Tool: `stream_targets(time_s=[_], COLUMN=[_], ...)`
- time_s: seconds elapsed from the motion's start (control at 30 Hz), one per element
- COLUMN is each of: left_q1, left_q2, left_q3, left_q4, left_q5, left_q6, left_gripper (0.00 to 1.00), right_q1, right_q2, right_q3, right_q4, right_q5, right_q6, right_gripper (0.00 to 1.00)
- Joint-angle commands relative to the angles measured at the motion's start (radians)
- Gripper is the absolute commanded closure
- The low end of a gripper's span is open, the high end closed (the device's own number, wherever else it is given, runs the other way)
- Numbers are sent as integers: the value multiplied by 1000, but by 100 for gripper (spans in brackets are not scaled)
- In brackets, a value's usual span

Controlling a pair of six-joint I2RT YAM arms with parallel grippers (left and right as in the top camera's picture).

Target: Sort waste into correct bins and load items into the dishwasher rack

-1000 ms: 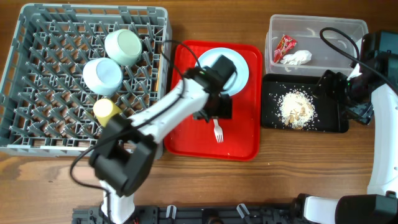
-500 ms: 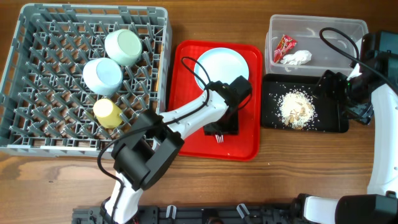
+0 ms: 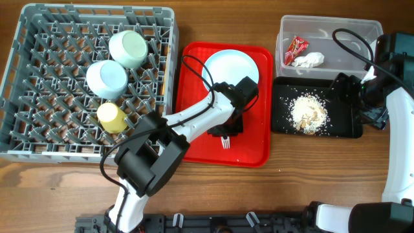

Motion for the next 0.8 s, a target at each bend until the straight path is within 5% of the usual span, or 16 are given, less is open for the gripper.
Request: stream_targets(time_s=[0.0, 0.77], left_q1=[0, 63], left_q2=[34, -69], left_q3=[-35, -35], left_q4=[-18, -50], left_q5=[2, -25], left_q6=[-18, -13], left_gripper=[72, 86], right_q1=[-3, -3], right_q2=[-17, -17], right_q3=[16, 16], right_q4=[3, 2], right_q5=[-2, -2], right_q6=[-10, -10], right_gripper=[0, 0])
